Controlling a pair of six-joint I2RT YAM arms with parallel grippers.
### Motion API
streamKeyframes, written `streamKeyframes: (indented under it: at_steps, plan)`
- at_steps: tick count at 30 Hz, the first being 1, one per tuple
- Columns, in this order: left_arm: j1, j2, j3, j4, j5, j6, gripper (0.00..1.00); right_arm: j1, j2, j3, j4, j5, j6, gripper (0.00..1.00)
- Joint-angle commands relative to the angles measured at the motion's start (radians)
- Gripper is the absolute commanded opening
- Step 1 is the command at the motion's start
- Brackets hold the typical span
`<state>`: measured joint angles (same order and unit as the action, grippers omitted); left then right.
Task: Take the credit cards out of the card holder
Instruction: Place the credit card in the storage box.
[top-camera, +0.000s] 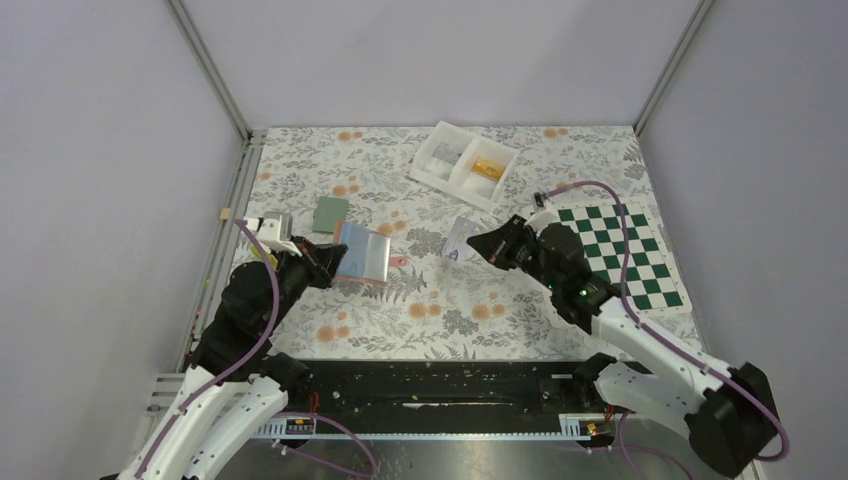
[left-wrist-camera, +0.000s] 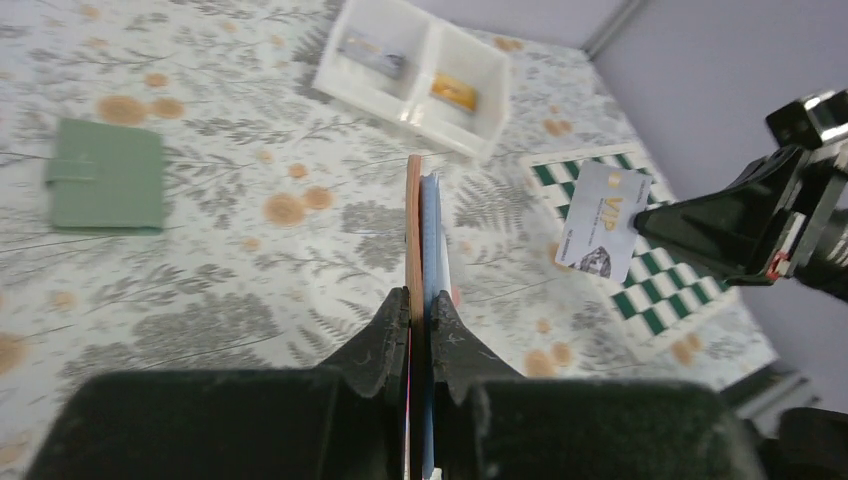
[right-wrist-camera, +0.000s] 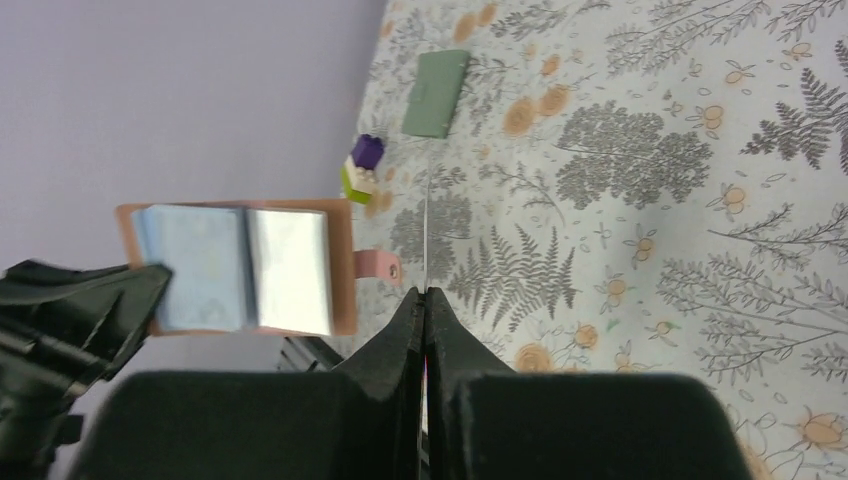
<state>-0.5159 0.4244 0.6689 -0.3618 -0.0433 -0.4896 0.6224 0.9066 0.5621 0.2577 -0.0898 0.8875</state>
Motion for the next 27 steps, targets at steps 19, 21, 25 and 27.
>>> streamKeyframes:
  at_steps: [19,21,25,27]
  plan:
    - [-0.034,-0.087,0.036,-0.076,-0.153,0.187,0.0,-0.094,0.65,0.78,-0.277,0.059,-0.363,0.0]
    - [-0.035,-0.081,0.034,-0.071,-0.148,0.189,0.0,-0.095,0.691,0.797,-0.176,0.013,-0.346,0.0]
    - [-0.04,-0.076,0.034,-0.071,-0.142,0.19,0.0,-0.104,0.802,0.969,-0.278,-0.017,-0.525,0.0]
    - [-0.044,-0.079,0.035,-0.074,-0.139,0.19,0.0,-0.107,0.838,1.007,-0.294,0.049,-0.593,0.0]
